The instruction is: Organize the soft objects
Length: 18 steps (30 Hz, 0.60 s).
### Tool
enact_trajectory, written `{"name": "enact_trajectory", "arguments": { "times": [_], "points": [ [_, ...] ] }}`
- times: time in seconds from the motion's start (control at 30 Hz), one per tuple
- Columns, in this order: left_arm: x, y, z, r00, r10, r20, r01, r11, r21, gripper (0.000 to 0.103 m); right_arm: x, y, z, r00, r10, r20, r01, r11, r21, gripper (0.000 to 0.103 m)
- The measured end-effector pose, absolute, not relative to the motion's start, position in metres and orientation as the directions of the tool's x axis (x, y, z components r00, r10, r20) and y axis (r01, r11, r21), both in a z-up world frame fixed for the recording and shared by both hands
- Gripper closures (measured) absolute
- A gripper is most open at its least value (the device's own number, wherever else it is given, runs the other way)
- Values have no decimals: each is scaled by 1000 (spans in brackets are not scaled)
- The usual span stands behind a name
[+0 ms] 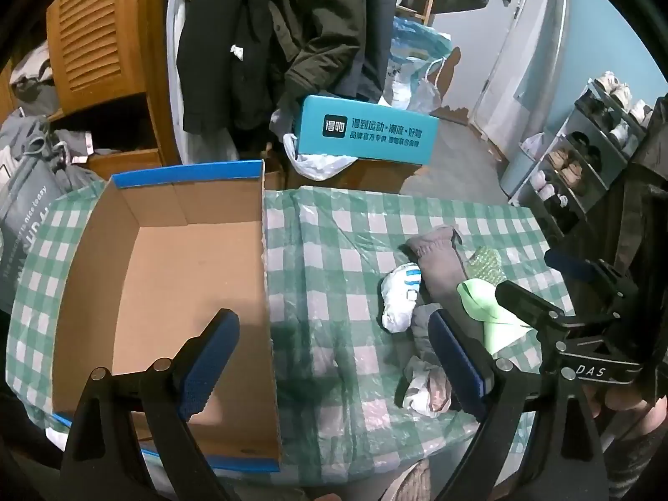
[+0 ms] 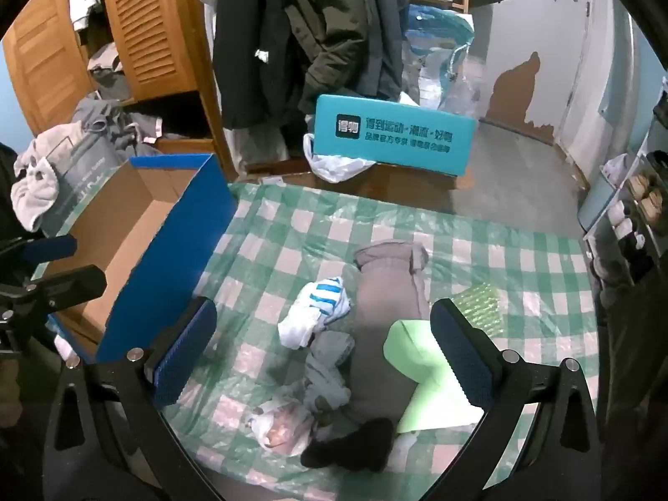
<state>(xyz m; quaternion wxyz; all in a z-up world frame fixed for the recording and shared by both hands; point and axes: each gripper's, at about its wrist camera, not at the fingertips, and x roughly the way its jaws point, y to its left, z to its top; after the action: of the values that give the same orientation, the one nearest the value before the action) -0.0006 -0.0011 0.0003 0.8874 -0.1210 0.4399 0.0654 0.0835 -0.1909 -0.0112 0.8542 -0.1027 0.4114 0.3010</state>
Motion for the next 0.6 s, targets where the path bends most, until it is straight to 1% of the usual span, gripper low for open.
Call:
{"name": "enact_trajectory", "arguments": {
  "times": [0.03,0.07,0.27,0.6],
  "points": [
    [-1,-2,1,605,14,-796,-221,963,-151,10,83,-190,-11,481,429,-764,-599,797,70,2],
    [0,-1,0,594,-5,-805,-227,958,-174,10,83,-190,-11,480,431,-764,-600,796,71,2],
    [-2,-1,1,599,9,-800,-233,959,-164,10,83,-191,-10,484,433,-760,-596,799,75,2],
    [1,-4,0,595,-11,-803,-208,964,-167,10,84,-193,-10,485,424,-765,-590,804,72,2]
  ]
}}
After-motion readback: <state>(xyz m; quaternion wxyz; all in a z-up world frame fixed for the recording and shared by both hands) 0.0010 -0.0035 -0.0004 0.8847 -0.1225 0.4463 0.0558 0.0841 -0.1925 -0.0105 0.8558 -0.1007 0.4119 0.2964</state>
